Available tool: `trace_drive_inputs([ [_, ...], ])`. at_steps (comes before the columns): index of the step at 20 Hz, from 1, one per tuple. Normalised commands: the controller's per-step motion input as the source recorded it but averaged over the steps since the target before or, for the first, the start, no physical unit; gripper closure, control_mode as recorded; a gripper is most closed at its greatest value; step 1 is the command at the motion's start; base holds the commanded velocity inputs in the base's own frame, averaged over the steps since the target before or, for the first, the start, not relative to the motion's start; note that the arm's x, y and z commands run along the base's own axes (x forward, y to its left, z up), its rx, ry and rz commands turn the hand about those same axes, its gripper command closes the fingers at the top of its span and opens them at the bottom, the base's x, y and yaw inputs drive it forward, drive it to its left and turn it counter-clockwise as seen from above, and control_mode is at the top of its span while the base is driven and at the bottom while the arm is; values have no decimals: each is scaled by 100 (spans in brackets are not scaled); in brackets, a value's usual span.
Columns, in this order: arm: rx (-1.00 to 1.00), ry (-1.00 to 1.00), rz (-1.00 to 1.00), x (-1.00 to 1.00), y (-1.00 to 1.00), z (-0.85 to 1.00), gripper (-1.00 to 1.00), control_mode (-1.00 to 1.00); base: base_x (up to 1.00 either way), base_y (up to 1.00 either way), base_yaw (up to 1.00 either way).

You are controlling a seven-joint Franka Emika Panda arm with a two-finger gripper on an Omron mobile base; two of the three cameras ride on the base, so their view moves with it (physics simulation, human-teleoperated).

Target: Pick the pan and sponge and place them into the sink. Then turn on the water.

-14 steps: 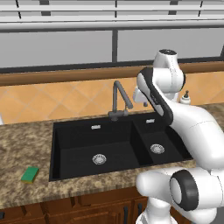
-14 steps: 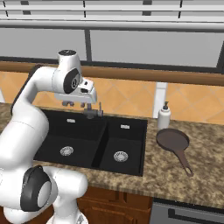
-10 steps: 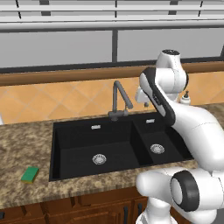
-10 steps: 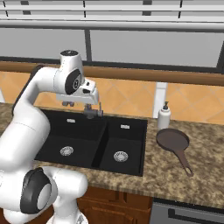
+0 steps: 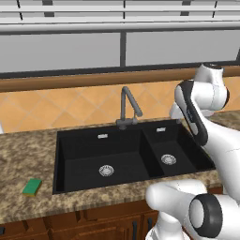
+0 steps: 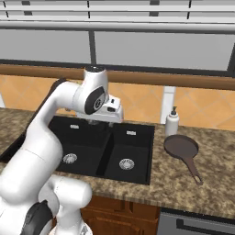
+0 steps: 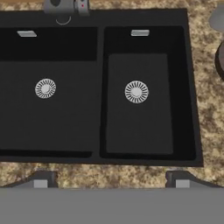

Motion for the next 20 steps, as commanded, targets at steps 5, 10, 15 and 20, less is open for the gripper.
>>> trace_drive_inputs([
  [5, 0, -3, 0, -18, -91, -25, -100, -100, 0, 0, 0],
  [10, 0, -1, 0, 0, -86, -34, -100, -100, 0, 0, 0],
  [15, 0, 0, 2, 0, -74, -35, -100, -100, 0, 0, 0],
  [20, -2, -1, 9, 3, -61, -19, -100, -100, 0, 0, 0],
])
